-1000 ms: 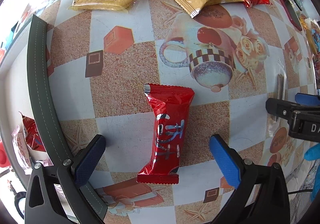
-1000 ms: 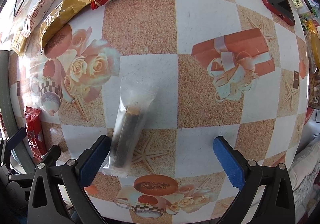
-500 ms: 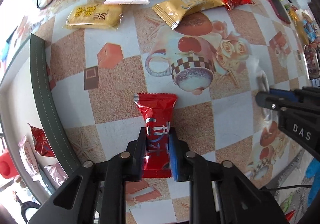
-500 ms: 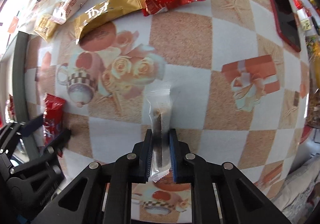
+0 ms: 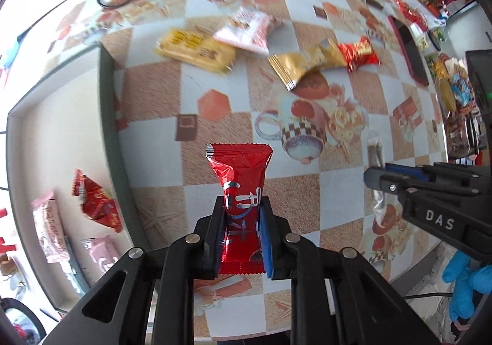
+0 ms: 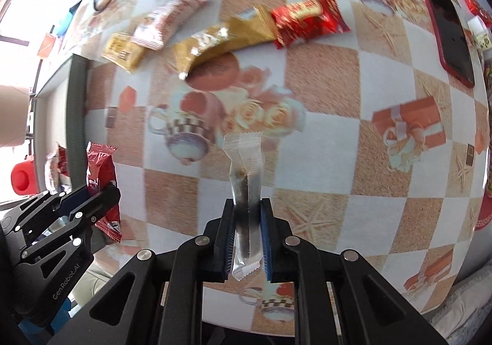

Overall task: Organize snacks
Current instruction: 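Carry both packets over the white tray and open both tools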

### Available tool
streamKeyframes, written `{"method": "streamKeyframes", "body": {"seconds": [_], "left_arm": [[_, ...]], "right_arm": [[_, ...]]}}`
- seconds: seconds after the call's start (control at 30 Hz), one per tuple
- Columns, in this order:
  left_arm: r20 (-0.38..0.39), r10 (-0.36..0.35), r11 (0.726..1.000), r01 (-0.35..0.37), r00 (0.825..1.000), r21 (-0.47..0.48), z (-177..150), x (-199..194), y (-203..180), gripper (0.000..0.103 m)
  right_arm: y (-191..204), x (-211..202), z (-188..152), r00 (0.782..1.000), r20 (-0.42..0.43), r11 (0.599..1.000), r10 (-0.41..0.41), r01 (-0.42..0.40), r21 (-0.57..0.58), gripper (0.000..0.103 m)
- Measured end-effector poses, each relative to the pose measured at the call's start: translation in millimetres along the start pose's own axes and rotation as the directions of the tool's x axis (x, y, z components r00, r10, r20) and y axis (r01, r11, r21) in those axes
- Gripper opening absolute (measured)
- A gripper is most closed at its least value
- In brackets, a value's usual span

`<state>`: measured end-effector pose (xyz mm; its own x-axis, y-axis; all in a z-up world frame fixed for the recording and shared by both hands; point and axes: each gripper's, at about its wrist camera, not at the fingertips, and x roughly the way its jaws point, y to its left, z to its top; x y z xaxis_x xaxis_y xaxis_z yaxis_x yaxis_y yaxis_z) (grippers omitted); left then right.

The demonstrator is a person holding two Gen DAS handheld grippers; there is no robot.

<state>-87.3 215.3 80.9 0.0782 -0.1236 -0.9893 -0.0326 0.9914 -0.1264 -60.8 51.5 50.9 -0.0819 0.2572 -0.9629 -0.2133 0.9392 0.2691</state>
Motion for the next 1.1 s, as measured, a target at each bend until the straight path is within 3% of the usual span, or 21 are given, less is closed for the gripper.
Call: {"method": "streamKeyframes", "body": {"seconds": [0.7, 1.1], "left_arm": [[0.136, 0.069, 0.979, -0.041, 0.988, -0.201, -13.8, -50.5, 118.6, 0.022], [0.128, 0.116, 0.947, -0.071, 0.985, -0.312, -19.0, -53.0, 191.1, 0.022]], "right_arm": [[126.4, -17.3, 63.8, 0.998, 0.029, 0.976, 0.061, -0.053, -0.21, 0.016], [201.1, -8.4, 85.5, 0.995, -0.006, 0.945, 0.103, -0.099, -0.31, 0.016]]}}
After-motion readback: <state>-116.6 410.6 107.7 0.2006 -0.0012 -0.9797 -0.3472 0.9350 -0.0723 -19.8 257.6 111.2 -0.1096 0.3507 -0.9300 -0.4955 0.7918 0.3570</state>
